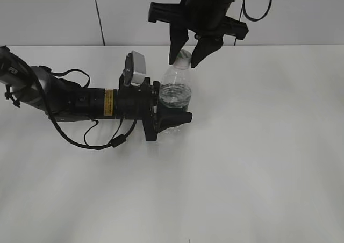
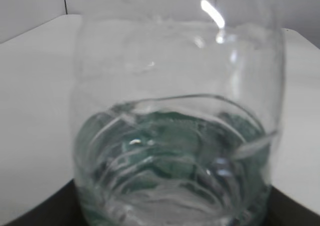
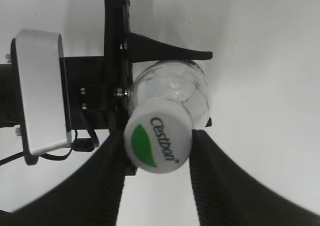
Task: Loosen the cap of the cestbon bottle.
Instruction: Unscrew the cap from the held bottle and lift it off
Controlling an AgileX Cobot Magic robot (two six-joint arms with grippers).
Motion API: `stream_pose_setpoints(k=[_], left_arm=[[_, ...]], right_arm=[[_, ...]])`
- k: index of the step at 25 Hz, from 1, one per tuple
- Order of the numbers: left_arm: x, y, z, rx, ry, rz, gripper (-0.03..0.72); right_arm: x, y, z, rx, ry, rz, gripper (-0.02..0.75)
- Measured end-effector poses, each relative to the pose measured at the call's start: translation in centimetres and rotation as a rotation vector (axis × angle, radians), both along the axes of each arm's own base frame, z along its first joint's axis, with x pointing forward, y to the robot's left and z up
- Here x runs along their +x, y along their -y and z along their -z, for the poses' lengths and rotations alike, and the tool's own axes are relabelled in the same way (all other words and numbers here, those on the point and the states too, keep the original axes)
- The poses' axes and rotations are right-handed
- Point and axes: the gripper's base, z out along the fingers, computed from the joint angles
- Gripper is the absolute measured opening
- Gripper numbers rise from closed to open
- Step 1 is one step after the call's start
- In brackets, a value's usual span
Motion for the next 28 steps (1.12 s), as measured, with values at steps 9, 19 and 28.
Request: stream_pose_setpoints(k=[9,19,28], left_arm=[[0.03,-0.02,0.09,0.010,0.000,-0.004,0.411],[-0.07,-0.02,0.15,0.017,0.003,0.008,0.411],[-0.32,-0.03,0.29,0.033,0.002,0.037,0.411]], right_arm=[[0.06,-0.08,0.25,-0.025,0.050,-0.169,0.302],[0.06,-0.08,0.27,-0.071,0.154,-0.480,0.302],[0.03,-0.13,0.44,-0.104,0.229,-0.739,0.302]])
